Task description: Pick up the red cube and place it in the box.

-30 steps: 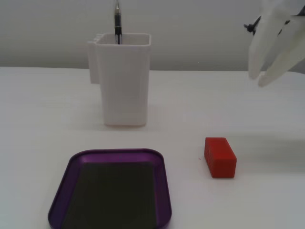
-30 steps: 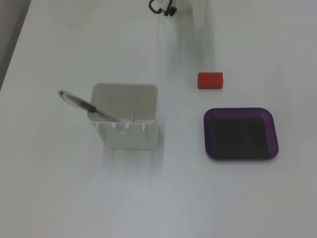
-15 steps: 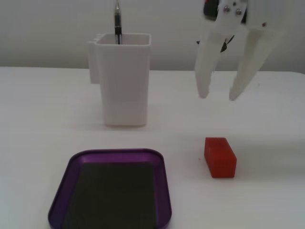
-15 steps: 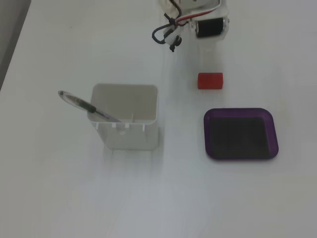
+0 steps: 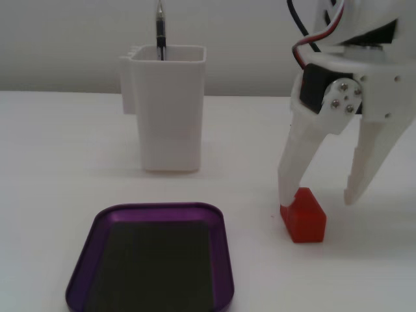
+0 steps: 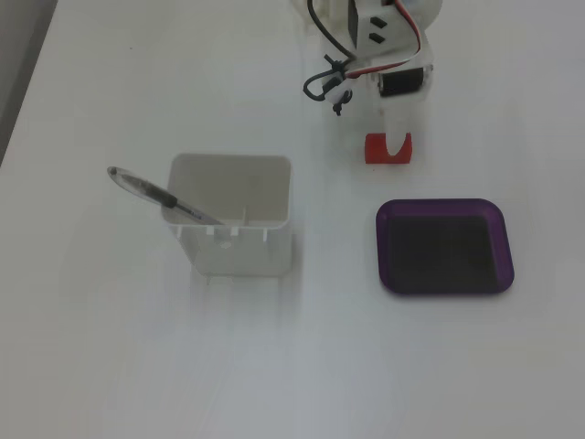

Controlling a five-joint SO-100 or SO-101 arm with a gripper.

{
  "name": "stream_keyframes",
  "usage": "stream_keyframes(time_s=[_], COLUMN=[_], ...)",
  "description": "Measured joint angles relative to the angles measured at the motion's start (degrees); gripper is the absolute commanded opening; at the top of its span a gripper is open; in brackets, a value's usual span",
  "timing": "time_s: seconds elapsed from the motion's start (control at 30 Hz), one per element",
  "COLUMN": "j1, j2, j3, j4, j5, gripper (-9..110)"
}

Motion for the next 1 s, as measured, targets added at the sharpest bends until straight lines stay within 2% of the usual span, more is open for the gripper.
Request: stream_keyframes(time_s=[0.73, 1.0], j1=[-0.35, -0.35], j2=[-0.09, -0.09], j3=[2.29, 5.36], j4=[-7.38, -10.46], j5=[-1.49, -1.49], gripper=[21, 15])
